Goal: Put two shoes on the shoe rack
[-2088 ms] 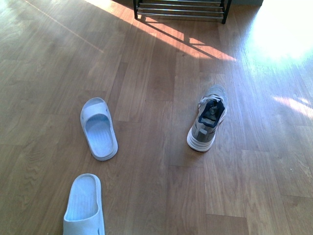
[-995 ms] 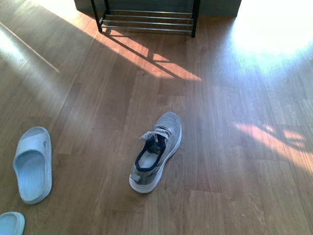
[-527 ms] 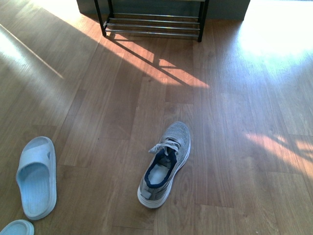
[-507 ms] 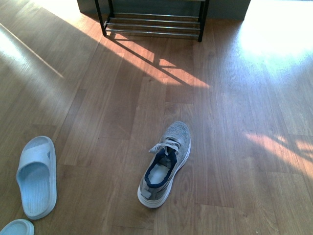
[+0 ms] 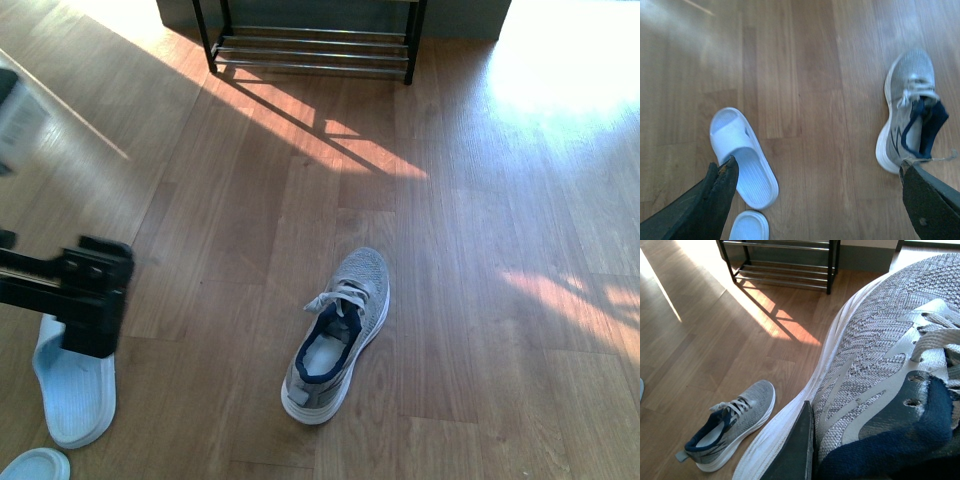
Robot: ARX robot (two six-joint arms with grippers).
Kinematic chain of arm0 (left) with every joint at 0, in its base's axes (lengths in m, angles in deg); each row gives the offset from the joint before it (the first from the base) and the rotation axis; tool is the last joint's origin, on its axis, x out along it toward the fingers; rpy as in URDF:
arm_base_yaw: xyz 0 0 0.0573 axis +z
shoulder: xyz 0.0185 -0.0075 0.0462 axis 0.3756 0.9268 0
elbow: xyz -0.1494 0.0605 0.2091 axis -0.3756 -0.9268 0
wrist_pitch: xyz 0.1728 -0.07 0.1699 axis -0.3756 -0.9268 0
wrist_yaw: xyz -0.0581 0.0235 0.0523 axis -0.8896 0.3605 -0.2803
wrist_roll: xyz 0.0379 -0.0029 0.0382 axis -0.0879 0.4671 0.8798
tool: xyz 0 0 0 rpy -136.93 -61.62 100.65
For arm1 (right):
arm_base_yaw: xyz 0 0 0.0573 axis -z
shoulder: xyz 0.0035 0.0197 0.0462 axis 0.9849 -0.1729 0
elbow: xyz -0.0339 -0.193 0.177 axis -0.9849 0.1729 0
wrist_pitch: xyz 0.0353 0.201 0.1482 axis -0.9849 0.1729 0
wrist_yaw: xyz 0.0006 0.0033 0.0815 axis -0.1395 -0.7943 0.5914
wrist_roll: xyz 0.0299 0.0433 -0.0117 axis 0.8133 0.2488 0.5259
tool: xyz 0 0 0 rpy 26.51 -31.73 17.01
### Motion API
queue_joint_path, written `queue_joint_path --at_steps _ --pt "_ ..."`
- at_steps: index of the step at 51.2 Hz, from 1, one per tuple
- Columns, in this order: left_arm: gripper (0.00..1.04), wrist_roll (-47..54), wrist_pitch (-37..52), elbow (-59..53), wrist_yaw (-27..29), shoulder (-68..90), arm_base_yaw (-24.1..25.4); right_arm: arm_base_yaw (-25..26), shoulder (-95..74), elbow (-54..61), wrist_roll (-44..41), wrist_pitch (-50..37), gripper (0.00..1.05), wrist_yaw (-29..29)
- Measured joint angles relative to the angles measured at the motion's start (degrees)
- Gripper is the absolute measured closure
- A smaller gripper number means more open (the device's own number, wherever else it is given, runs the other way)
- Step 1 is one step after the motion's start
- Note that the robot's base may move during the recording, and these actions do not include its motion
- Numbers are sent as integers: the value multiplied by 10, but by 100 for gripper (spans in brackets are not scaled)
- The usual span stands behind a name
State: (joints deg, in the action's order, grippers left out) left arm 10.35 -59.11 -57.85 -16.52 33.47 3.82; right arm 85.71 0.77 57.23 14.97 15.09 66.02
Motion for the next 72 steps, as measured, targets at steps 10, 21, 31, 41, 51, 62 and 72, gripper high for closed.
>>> queue_joint_path --at_steps 10,21,31,41,51,62,72 --pt "9 24 76 90 -52 233 -17 0 0 0 0 0 103 0" --pt "9 37 105 186 -111 411 -52 0 0 0 0 0 103 0" --pt "9 29 94 294 -131 538 -66 0 0 0 0 0 103 0" --pt "9 25 52 403 -164 619 -75 0 0 0 0 0 103 0" --pt "9 26 11 485 -191 664 -96 0 0 0 0 0 103 0" --pt "9 25 -21 532 -174 709 -101 0 0 0 0 0 103 0" --pt "9 20 -41 570 -158 754 -106 0 0 0 0 0 103 0"
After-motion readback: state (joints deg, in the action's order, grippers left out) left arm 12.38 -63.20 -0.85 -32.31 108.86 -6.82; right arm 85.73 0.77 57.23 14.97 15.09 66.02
